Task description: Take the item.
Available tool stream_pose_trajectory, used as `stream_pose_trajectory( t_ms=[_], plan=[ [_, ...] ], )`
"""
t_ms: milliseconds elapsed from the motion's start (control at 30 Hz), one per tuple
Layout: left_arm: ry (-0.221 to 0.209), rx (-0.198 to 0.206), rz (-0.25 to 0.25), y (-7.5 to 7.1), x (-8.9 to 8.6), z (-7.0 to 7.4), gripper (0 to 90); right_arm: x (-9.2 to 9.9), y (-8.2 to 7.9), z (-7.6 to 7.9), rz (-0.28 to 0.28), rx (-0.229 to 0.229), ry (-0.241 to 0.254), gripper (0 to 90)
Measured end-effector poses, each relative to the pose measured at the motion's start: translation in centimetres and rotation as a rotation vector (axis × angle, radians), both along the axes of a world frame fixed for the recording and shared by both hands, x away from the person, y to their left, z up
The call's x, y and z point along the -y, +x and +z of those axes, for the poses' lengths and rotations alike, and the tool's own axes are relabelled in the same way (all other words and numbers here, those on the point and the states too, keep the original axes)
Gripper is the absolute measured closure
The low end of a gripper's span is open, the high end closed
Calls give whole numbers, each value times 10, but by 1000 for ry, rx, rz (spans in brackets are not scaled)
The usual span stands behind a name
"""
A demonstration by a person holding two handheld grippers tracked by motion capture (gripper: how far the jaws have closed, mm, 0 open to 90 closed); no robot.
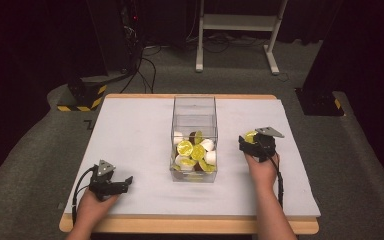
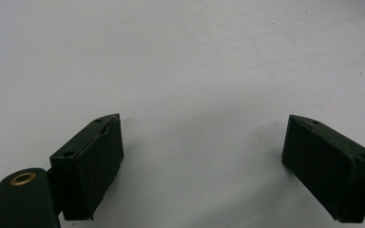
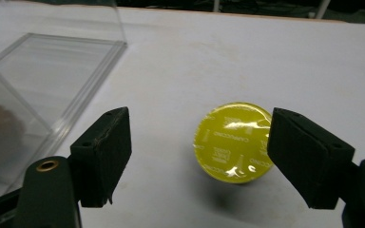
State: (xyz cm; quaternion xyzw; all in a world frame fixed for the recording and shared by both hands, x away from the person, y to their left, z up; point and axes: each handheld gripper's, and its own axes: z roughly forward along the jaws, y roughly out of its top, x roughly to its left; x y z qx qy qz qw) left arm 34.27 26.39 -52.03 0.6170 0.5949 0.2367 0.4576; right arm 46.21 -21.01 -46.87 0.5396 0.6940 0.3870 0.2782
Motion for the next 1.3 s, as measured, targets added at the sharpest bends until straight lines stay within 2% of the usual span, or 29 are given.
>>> stream_pose_trajectory(
  t_ms=[100,333,533,767,867,1000,1067,1167,1300],
  plan=[
    [-2,1,1,0,0,0,137,-8,-12,4,37,22,-11,229],
    [-2,2,2,0,0,0,137,-17,-36,10,79,44,-12,238],
    [3,-1,-2,0,0,0,137,-19,-54,6,109,26,4,238],
    [1,1,0,0,0,0,137,-24,-69,-3,138,-32,-2,236],
    [3,-1,-2,0,0,0,138,-28,-74,-16,161,-82,-25,235],
    [0,0,0,0,0,0,137,-29,-74,-27,155,-139,-52,233],
    [-2,2,2,0,0,0,137,-31,-72,-34,145,-170,-86,227],
    [4,-1,-2,0,0,0,138,-33,-71,-35,151,-169,-111,217],
    [7,-3,-4,0,0,0,138,-33,-71,-36,148,-168,-110,215]
  ],
)
